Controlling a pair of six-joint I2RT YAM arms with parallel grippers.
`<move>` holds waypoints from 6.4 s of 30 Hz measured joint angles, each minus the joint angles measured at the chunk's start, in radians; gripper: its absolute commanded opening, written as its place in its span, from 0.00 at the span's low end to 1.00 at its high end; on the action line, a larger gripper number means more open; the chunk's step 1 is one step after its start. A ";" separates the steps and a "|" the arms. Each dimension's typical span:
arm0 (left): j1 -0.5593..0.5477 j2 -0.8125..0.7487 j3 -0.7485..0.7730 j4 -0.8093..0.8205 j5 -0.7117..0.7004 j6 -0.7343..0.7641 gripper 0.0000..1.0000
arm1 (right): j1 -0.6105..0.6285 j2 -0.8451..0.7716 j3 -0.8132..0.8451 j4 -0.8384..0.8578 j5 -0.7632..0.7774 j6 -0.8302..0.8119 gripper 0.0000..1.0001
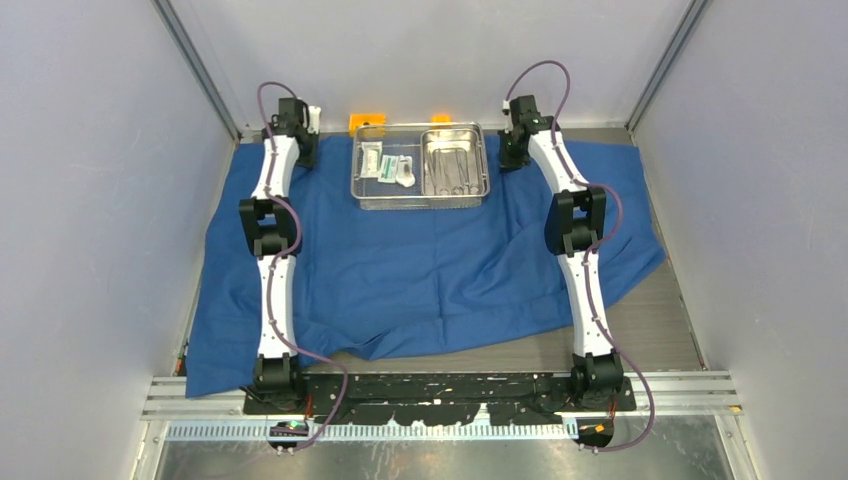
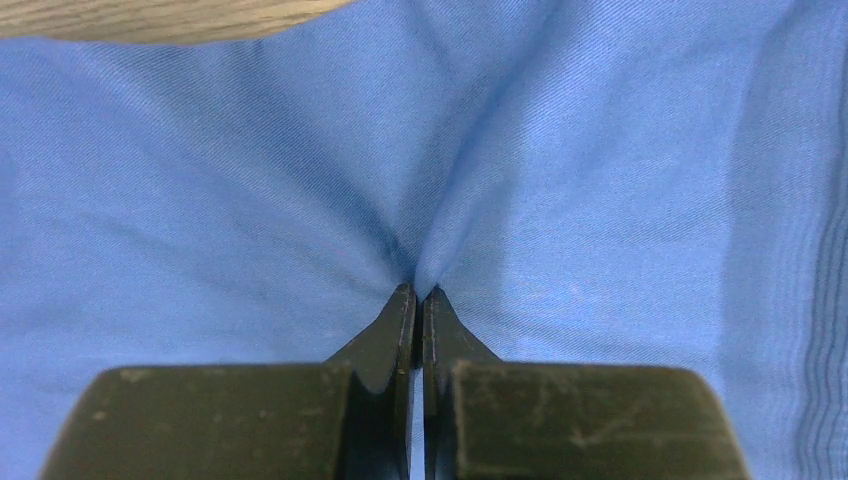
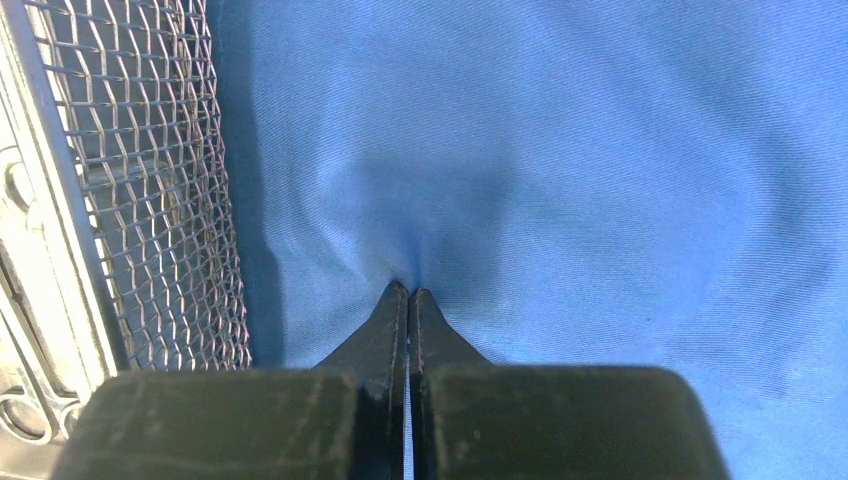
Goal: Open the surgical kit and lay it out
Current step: Smooth out the surgical kit at the center of the board.
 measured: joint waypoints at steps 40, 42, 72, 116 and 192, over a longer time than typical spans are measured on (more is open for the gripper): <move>-0.042 -0.018 -0.071 0.107 -0.103 0.109 0.00 | 0.011 0.034 0.051 0.042 0.034 -0.171 0.00; -0.042 -0.018 -0.071 0.107 -0.103 0.109 0.00 | 0.011 0.033 0.051 0.042 0.034 -0.171 0.00; -0.005 -0.256 -0.236 0.107 -0.156 0.095 1.00 | -0.137 -0.380 -0.289 0.079 0.180 -0.190 0.71; -0.036 -0.831 -1.155 0.198 0.130 0.265 0.99 | -0.216 -0.247 -0.390 0.161 0.277 -0.315 0.72; 0.134 -0.516 -0.565 0.255 0.107 -0.127 1.00 | -0.397 -0.499 -0.559 0.170 0.065 -0.237 0.77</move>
